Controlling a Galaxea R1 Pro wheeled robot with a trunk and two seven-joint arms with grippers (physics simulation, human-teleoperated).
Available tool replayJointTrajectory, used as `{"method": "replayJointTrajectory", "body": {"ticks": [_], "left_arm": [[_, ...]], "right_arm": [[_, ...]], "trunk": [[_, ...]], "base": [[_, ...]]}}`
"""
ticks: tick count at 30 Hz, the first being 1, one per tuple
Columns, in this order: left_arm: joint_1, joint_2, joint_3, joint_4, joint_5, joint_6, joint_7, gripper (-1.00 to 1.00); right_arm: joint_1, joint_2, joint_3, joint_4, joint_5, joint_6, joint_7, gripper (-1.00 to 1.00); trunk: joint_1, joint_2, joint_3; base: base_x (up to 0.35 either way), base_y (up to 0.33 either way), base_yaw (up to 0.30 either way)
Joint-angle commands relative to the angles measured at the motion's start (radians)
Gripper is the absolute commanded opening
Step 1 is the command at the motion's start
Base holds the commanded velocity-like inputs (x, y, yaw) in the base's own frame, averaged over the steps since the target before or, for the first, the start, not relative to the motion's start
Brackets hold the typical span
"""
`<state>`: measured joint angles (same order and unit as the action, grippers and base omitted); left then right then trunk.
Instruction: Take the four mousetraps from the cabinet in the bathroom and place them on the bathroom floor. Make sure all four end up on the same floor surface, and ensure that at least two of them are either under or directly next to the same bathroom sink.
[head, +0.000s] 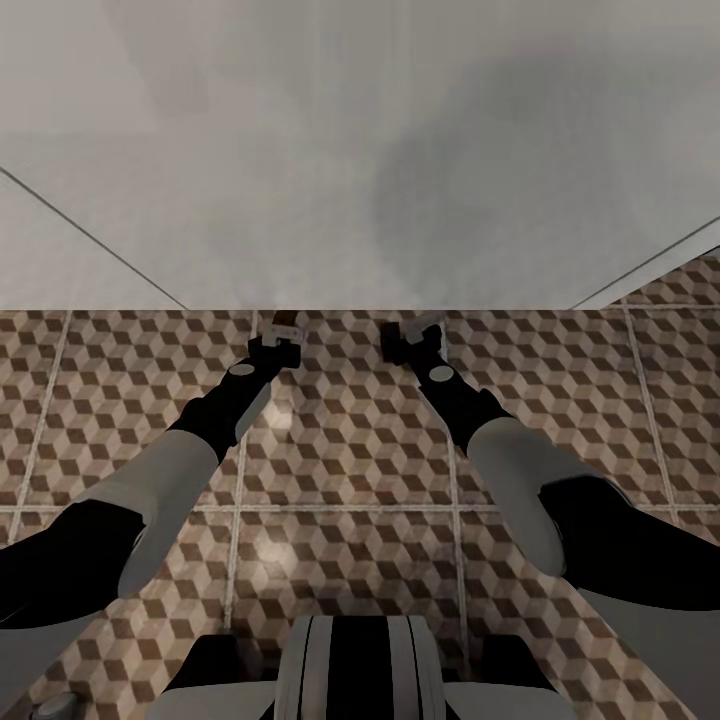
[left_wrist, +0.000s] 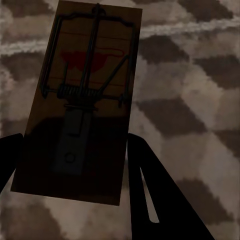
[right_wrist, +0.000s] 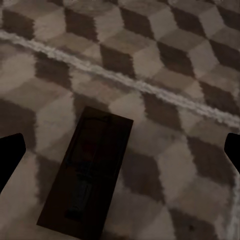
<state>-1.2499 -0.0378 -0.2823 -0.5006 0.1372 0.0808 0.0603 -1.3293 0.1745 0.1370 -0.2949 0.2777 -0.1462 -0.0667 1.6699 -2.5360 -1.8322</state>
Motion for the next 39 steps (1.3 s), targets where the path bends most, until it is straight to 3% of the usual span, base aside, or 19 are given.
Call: {"method": "replayJointTrajectory", "body": {"ticks": [1,39], "left_arm": [[0.0,0.001,-0.008,-0.002,0.007,0.005,0.009,-1.0],[0.0,-0.017,-0.011,0.08,0.0,-0.001,0.01,-1.0]], "right_arm": [[-0.001,0.0,0.003,0.001,0.009,-0.002,-0.007,1.0],[0.001,0.0,0.003,0.039,0.009,-0.041,-0.007,1.0]], "trunk": [[0.0,0.0,0.0],[0.0,0.0,0.0]], "base": [[0.0,0.0,0.0],[0.0,0.0,0.0]]}}
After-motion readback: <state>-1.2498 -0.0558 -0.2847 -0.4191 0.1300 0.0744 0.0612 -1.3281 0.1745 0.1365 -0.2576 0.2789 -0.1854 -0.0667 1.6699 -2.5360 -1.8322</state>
